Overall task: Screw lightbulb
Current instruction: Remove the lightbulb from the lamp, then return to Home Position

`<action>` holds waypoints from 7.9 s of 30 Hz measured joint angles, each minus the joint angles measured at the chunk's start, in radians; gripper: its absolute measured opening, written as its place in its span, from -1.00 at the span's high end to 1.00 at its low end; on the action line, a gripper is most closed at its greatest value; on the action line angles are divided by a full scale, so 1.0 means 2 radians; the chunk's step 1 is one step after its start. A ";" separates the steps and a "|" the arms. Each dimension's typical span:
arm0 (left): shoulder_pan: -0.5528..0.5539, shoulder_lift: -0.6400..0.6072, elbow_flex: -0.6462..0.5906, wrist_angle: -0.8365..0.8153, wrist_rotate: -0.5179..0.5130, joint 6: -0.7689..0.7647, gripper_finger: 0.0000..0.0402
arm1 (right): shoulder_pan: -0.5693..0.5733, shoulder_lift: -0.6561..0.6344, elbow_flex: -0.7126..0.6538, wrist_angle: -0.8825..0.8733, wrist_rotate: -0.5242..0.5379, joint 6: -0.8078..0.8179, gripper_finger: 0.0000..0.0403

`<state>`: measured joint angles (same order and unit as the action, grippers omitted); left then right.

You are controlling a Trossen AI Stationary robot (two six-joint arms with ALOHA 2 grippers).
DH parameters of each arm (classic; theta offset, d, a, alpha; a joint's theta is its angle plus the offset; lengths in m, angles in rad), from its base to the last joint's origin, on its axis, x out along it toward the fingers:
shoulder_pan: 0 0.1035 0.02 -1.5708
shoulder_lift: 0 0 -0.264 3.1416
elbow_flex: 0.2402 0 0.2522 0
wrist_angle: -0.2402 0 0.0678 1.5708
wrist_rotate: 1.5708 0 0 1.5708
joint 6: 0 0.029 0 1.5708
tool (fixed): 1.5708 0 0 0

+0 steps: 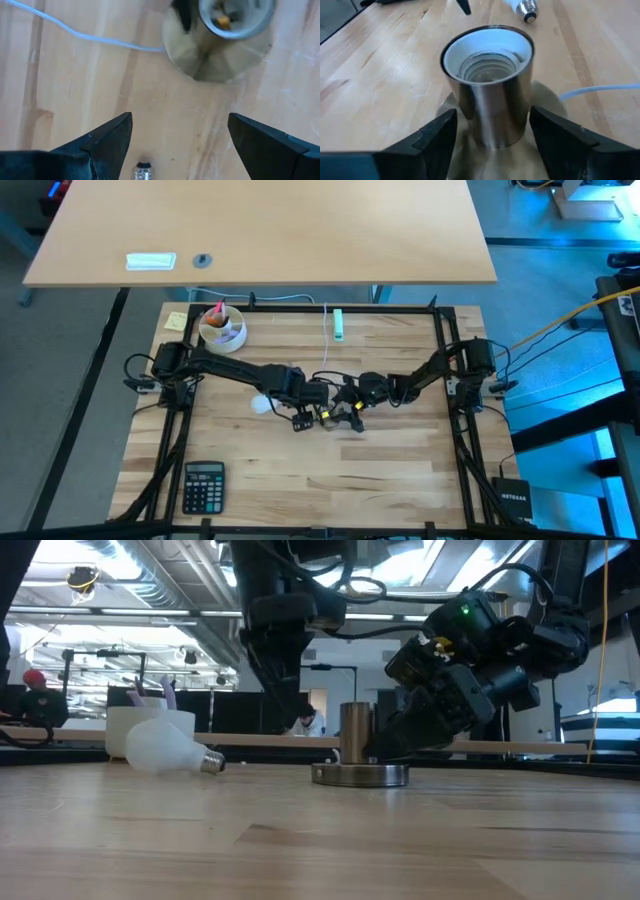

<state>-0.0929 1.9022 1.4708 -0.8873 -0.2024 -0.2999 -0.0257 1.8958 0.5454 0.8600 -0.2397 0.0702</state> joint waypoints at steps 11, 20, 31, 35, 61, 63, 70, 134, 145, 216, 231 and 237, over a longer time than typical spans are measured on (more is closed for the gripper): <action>-0.002 -0.013 0.000 0.011 0.002 0.032 -0.58 | -0.001 -0.080 0.001 -0.106 -0.021 -0.009 -0.55; -0.001 -0.045 -0.001 0.027 0.003 0.063 -0.58 | -0.001 -0.188 0.012 -0.298 -0.007 -0.009 -0.56; -0.010 -0.181 -0.156 0.214 0.003 0.103 -0.58 | -0.001 -0.379 0.025 -0.483 0.075 -0.001 -0.56; -0.006 -0.242 -0.205 0.277 -0.011 0.109 -0.58 | -0.007 -0.409 0.000 -0.447 0.071 -0.015 -0.54; 0.009 -0.552 -0.477 0.413 -0.060 0.124 -0.58 | -0.068 -0.545 -0.185 -0.218 0.071 0.054 0.54; 0.016 -0.571 -0.484 0.401 -0.075 0.141 -0.58 | -0.075 -0.560 -0.217 -0.171 0.073 0.065 0.66; 0.017 -0.589 -0.487 0.396 -0.075 0.115 -0.58 | -0.076 -0.591 -0.237 -0.156 0.052 0.094 0.92; 0.040 -0.946 -0.730 0.466 -0.007 0.124 -0.58 | -0.075 -0.947 -0.269 -0.416 0.084 0.079 0.95; 0.040 -0.946 -0.730 0.466 -0.007 0.124 -0.58 | -0.075 -0.947 -0.269 -0.416 0.084 0.080 0.95; 0.040 -0.946 -0.731 0.466 -0.007 0.124 -0.58 | -0.075 -0.947 -0.269 -0.416 0.084 0.080 0.95; 0.040 -0.946 -0.731 0.466 -0.007 0.124 -0.58 | -0.076 -0.947 -0.269 -0.416 0.084 0.080 0.95; 0.040 -0.946 -0.731 0.466 -0.007 0.124 -0.58 | -0.075 -0.947 -0.269 -0.416 0.084 0.080 0.95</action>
<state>-0.0120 0.0109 0.0093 0.0441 -0.2169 -0.0521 -0.1767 0.0025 0.0074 0.0284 -0.0709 0.2299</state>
